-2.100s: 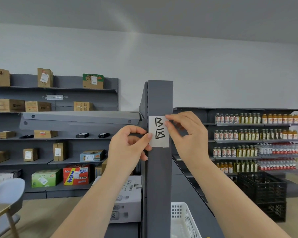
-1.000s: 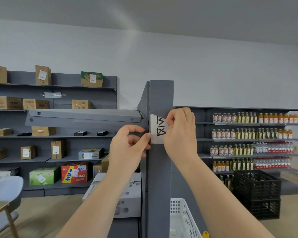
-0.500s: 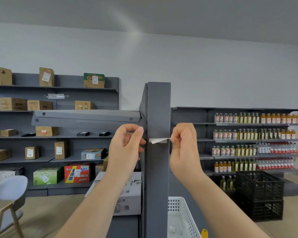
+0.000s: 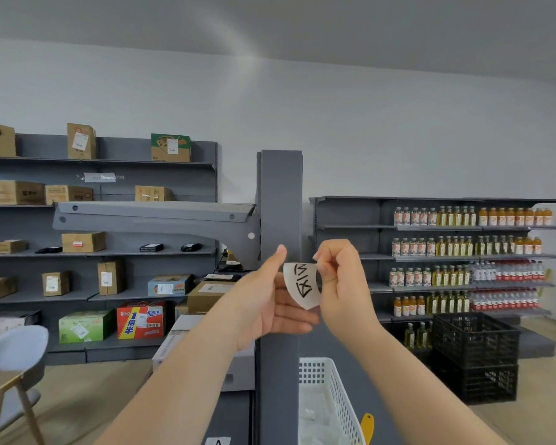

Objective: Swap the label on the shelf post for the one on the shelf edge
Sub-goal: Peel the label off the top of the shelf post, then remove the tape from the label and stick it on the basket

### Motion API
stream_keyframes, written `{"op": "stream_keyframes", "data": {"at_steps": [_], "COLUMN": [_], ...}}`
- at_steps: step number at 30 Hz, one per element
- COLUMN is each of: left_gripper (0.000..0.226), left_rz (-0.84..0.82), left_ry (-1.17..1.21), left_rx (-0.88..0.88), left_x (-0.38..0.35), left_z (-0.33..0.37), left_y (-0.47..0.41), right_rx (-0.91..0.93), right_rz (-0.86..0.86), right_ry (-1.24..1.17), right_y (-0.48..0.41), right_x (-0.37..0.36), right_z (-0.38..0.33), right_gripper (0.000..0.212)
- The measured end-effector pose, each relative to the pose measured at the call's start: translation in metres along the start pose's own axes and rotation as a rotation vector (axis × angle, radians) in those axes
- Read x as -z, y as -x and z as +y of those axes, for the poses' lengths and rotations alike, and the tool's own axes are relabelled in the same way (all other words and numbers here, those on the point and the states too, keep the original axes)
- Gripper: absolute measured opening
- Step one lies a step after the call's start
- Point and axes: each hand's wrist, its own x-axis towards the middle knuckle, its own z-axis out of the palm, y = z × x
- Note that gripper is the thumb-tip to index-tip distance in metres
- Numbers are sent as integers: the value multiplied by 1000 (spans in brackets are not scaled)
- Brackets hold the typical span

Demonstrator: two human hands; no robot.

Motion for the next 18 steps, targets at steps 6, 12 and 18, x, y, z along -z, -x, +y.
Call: {"op": "stream_keyframes", "data": {"at_steps": [6, 12, 18], "left_gripper": [22, 17, 21], "left_rz": [-8, -10, 64], "left_ry": [101, 10, -122], "left_rx": [-54, -132, -200], "left_x": [-8, -17, -35], "left_z": [-12, -31, -47], "left_y": [-11, -19, -27], "right_rx": [-12, -282, -376], "right_rz": [-141, -185, -162], "right_ry": [-25, -80, -212], "right_y": [13, 23, 38], "right_x": [33, 56, 66], "right_z": [15, 19, 22], "right_gripper": [28, 19, 15]}}
